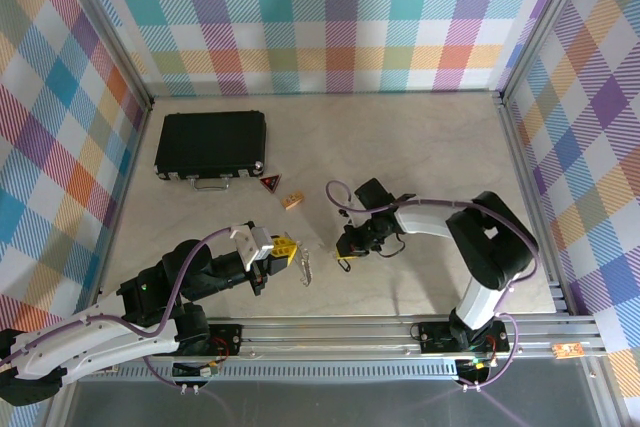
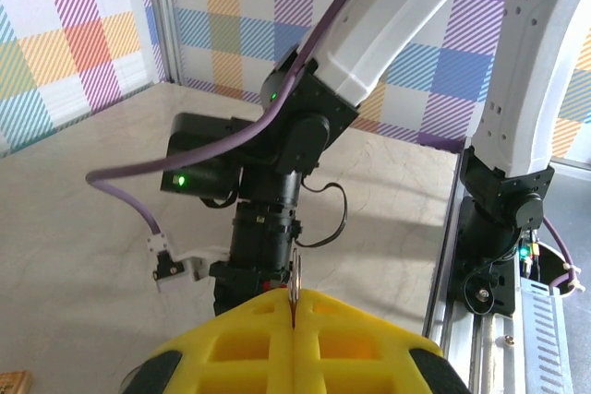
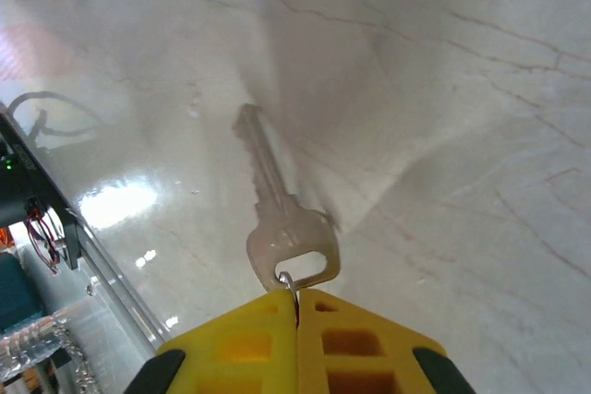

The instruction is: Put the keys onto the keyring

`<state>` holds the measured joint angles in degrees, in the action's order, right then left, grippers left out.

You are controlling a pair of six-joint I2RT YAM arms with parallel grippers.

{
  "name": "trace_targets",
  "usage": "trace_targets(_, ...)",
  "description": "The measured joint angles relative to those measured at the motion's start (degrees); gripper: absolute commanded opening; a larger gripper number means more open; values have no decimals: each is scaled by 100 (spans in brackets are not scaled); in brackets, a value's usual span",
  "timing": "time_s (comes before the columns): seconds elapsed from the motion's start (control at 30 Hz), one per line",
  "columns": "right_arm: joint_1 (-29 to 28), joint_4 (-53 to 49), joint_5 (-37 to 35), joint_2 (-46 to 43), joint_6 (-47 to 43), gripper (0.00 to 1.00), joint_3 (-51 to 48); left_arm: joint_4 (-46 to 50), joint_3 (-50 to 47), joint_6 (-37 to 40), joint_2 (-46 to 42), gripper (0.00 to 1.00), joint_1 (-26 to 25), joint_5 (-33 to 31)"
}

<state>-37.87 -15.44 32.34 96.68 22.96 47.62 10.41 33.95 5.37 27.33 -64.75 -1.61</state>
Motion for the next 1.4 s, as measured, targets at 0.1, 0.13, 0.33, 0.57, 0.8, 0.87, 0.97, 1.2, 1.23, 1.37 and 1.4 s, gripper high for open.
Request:
trace_targets(0.1, -109, 46, -151, -675, -90, 0, -151, -2, 0, 0, -9, 0, -4, 2)
trace_targets(0.13, -164, 120, -192, -964, -125, 0, -243, 0, 0, 0, -9, 0, -4, 4)
trace_targets(0.33, -649, 957, -452, -2817, -295, 0, -999, -2, 0, -2, -9, 0, -4, 118)
trace_targets(0.57, -1012, 2251, -575, -4804, -448, 0, -1875, -31, 0, -4, -96, 0, -9, 424)
trace_targets(0.8, -1346, 2920, -529, -5549, -490, 0, -1978, -273, -2, -22, -90, 0, -9, 861)
trace_targets(0.87, -1471, 3003, -538, -5652, -570, 0, -1978, -385, -9, -39, -76, 0, -9, 1014)
trace_targets(0.97, -1646, 3117, -586, -5742, -699, 0, -1978, -529, -22, -94, -33, 0, -9, 1191)
trace_targets(1.2, -1801, 3659, -710, -5716, -737, 0, -2004, -785, -24, -155, 214, 0, -9, 1279)
trace_targets(1.23, -1814, 3805, -761, -5709, -721, 0, -2041, -841, -31, -157, 254, 0, -9, 1296)
trace_targets(1.37, -1917, 4336, -1075, -5709, -678, 0, -2299, -1045, -50, -179, 376, 0, -9, 1314)
trace_targets(1.4, -1943, 4411, -1123, -5709, -671, 0, -2345, -1084, -50, -188, 400, 0, -9, 1314)
